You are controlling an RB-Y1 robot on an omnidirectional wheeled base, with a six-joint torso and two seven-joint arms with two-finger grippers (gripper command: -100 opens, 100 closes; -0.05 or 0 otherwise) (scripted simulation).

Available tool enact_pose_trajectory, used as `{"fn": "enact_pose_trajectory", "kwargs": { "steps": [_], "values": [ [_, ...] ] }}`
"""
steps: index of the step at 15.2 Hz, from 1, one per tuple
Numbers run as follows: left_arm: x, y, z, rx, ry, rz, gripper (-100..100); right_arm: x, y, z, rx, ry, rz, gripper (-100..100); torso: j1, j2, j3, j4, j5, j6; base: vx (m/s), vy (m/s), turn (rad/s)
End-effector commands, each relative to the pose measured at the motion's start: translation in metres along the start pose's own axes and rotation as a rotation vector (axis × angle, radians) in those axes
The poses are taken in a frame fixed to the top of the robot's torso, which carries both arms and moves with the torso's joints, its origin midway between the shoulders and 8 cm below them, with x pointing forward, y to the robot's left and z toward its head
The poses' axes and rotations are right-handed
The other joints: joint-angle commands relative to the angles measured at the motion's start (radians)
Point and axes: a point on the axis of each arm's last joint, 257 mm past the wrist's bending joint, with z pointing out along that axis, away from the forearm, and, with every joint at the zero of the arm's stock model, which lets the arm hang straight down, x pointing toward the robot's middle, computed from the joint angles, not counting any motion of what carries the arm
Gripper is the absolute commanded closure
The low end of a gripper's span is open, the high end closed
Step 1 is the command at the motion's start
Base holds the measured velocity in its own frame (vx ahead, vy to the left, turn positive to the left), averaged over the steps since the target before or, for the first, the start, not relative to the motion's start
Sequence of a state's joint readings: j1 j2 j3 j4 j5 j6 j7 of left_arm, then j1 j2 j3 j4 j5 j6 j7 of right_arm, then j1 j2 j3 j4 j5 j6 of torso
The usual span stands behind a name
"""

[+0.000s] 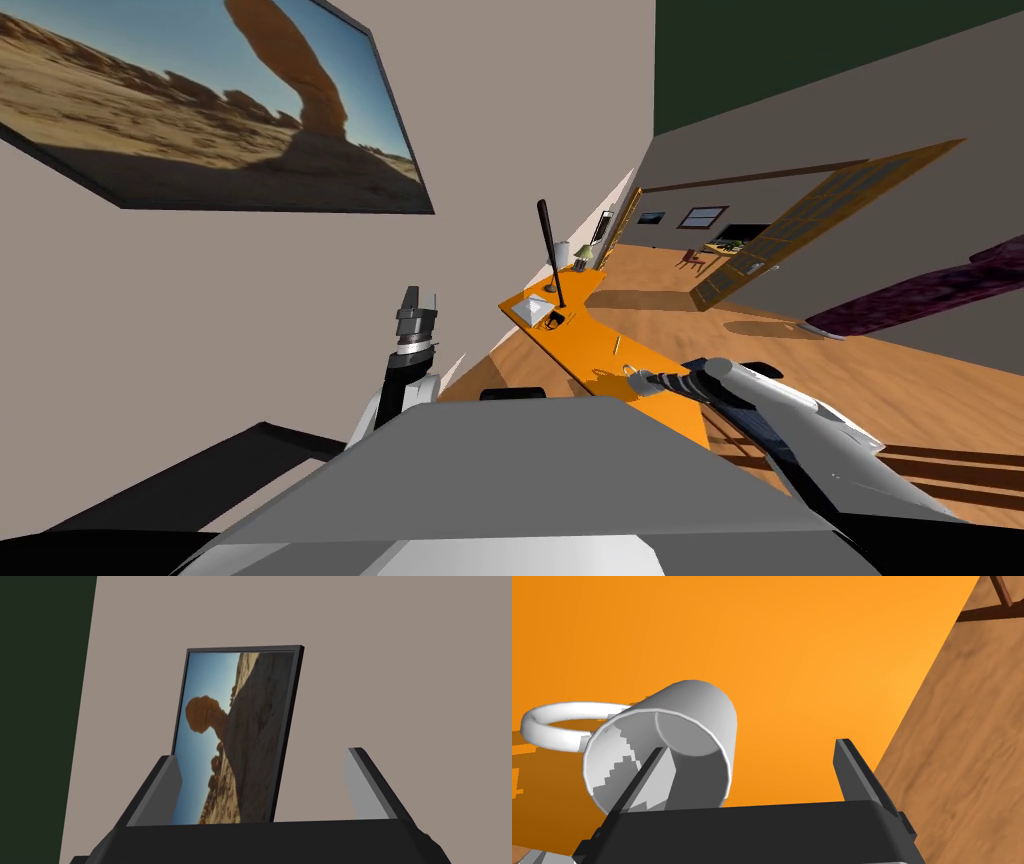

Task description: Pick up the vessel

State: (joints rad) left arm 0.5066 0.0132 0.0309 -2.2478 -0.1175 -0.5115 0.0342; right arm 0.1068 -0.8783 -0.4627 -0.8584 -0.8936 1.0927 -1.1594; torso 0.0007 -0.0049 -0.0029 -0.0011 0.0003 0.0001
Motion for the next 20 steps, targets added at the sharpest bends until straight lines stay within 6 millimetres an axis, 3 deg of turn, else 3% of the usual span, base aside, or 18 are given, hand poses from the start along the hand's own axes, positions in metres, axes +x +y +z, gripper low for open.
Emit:
{"fn": "enact_pose_trajectory", "kwargs": {
  "steps": [1,6,10,11,12,20],
  "values": [
    [0.0,0.0,0.0,0.0,0.0,0.0,0,-0.011,0.003,-0.003,0.026,-0.042,0.078,-100,0.0,0.0,0.0,0.0,0.0,0.0,0.066,0.023,-0.026],
    [0.0,0.0,0.0,0.0,0.0,0.0,0,-0.018,0.004,-0.005,0.042,-0.066,0.124,-100,0.0,0.0,0.0,0.0,0.0,0.0,0.058,0.02,-0.009],
    [0.0,0.0,0.0,0.0,0.0,0.0,0,-0.032,0.0,0.016,0.04,-0.065,0.172,-100,-0.005,0.006,0.003,0.001,-0.002,-0.001,-0.045,-0.043,0.138],
    [0.0,0.0,0.0,0.0,0.0,0.0,0,-0.029,0.001,0.011,0.043,-0.069,0.163,-100,-0.006,0.008,0.004,0.002,-0.002,-0.001,-0.051,-0.035,0.043],
    [0.0,0.0,0.0,0.0,0.0,0.0,0,-0.029,0.001,0.012,0.041,-0.067,0.164,100,-0.006,0.007,0.004,0.002,-0.002,-0.001,-0.017,-0.013,0.003],
    [0.0,0.0,0.0,0.0,0.0,0.0,0,-0.022,0.004,0.002,0.041,-0.066,0.145,100,0.0,0.003,0.002,0.001,-0.001,0.0,0.019,0.018,-0.071]
  ]
}}
